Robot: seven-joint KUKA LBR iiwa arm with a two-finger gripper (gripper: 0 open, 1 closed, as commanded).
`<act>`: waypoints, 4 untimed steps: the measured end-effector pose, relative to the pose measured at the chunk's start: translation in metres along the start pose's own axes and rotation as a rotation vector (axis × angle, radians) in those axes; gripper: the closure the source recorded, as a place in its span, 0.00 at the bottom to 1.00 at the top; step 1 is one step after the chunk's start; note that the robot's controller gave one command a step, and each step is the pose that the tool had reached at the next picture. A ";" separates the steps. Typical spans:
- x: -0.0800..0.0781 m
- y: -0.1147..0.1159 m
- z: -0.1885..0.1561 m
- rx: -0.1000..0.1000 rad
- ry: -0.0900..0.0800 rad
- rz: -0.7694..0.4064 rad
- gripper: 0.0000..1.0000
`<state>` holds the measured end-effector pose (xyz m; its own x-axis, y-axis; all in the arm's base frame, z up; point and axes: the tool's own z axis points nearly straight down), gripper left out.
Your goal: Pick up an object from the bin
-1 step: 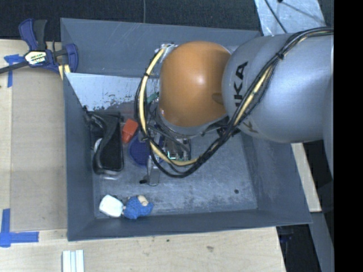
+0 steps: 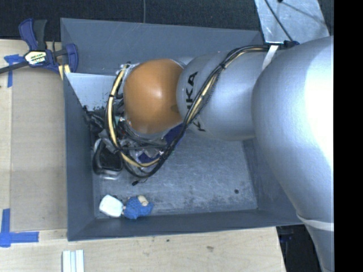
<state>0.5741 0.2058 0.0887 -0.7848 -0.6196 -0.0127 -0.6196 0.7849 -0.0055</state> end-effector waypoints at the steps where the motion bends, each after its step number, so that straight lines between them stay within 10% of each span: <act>1: -0.048 0.007 -0.012 -0.006 0.007 -0.330 0.00; 4: -0.063 -0.010 0.016 -0.009 0.006 -0.627 0.00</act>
Offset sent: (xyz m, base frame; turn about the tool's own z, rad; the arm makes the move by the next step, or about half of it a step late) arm 0.0312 0.0349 0.0113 -0.3309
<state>0.6301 0.2375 0.0737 -0.2724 -0.9622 -0.0040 -0.9622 0.2724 -0.0017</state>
